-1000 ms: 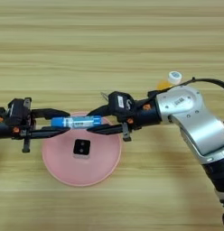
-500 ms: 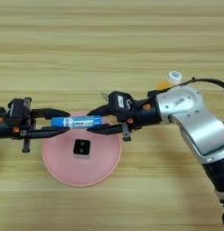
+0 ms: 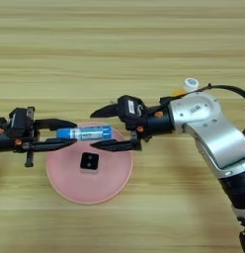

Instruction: Move the objects on the table

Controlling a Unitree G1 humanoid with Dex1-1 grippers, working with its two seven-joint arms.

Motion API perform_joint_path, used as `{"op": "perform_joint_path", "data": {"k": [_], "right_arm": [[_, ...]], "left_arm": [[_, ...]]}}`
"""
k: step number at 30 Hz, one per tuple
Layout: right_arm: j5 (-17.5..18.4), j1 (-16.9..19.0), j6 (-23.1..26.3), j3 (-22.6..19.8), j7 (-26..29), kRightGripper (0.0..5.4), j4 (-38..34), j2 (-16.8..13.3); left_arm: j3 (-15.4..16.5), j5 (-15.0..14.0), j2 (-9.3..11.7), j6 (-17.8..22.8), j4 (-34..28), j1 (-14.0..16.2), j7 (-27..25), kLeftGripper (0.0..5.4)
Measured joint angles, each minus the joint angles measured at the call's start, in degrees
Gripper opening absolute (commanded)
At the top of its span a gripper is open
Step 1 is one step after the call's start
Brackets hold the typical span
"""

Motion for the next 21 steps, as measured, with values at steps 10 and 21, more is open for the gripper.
{"op": "perform_joint_path", "data": {"k": [10, 21], "right_arm": [[6.15, 1.75, 2.21, -5.9, -5.25, 4.89, -4.18, 2.17], [9.44, 9.51, -1.0, -14.2, -17.43, 5.4, -4.78, 8.99]], "left_arm": [[1.99, 0.01, -0.97, -0.86, 1.96, -0.05, 3.24, 1.35], [6.07, 0.13, -2.0, -3.62, 5.27, 0.16, 8.5, 1.35]]}}
